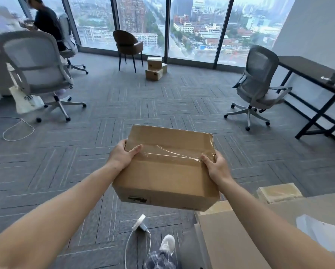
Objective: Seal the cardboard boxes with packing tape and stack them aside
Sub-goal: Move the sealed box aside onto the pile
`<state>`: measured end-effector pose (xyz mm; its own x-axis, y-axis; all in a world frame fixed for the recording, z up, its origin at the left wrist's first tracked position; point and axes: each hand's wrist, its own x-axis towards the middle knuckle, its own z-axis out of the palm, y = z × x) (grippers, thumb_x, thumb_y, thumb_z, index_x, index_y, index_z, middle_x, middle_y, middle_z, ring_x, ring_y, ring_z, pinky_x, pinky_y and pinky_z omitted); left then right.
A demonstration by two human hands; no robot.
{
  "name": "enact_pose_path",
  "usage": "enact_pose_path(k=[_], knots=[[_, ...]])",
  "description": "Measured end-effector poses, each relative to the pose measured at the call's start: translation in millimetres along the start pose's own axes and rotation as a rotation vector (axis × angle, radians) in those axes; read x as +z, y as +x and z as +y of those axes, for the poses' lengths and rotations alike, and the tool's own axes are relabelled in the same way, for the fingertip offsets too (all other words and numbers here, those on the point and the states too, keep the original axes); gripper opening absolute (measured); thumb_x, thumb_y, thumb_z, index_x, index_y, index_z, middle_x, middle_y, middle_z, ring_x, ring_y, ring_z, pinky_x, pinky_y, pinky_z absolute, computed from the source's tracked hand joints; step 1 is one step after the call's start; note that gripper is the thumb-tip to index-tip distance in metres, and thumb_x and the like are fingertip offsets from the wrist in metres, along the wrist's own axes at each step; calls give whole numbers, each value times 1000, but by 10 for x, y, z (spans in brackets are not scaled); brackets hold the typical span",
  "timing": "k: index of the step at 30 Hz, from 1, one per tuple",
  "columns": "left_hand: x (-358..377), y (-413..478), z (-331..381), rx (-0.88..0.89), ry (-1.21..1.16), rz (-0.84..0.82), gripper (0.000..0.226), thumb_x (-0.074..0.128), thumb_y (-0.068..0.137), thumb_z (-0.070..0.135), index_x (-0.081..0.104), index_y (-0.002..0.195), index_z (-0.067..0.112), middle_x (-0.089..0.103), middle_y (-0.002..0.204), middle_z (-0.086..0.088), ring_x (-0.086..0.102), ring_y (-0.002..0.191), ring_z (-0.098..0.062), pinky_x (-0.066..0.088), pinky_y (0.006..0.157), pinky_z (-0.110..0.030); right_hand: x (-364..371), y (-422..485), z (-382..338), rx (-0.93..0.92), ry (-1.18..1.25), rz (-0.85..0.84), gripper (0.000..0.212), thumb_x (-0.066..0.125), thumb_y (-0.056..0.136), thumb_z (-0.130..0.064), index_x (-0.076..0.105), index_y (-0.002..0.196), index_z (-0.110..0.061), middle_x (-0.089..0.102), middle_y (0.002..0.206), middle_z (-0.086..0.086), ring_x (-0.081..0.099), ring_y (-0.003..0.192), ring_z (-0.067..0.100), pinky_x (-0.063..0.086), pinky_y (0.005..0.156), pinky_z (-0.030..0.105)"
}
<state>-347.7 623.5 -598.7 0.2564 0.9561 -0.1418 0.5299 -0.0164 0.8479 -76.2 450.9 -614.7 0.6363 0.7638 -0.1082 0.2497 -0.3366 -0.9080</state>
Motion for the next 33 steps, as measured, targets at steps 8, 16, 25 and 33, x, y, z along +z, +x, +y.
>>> enact_pose_path(k=[8,16,25,33], knots=[[462,1362,498,-29,27,-27,81,70,78,64,46,141,19,61,134,-5,61,115,-25,49,99,-44,-35,1492,-136,50,46,1,39,63,92,-40,52,124,-21,65,116,-1,62,103,18,51,90,37],[1023,2358,1018,2,19,-118,78,72,77,62,50,138,19,65,126,-2,64,108,-23,52,96,-47,-343,2385,-197,77,76,96,34,65,91,-38,54,120,-23,65,110,-5,61,97,12,44,80,28],[2093,3547,1748,107,28,-343,66,73,83,52,50,135,19,65,117,-1,64,102,-22,53,95,-45,-810,3271,71,181,88,346,42,67,89,-40,54,124,-20,63,110,-2,60,99,16,45,83,30],[3210,4654,2573,296,113,-612,63,68,87,52,46,138,20,63,114,2,62,90,-15,52,73,-31,-1155,3943,212,337,43,690,46,61,93,-38,51,131,-13,59,111,-2,56,102,18,36,81,27]])
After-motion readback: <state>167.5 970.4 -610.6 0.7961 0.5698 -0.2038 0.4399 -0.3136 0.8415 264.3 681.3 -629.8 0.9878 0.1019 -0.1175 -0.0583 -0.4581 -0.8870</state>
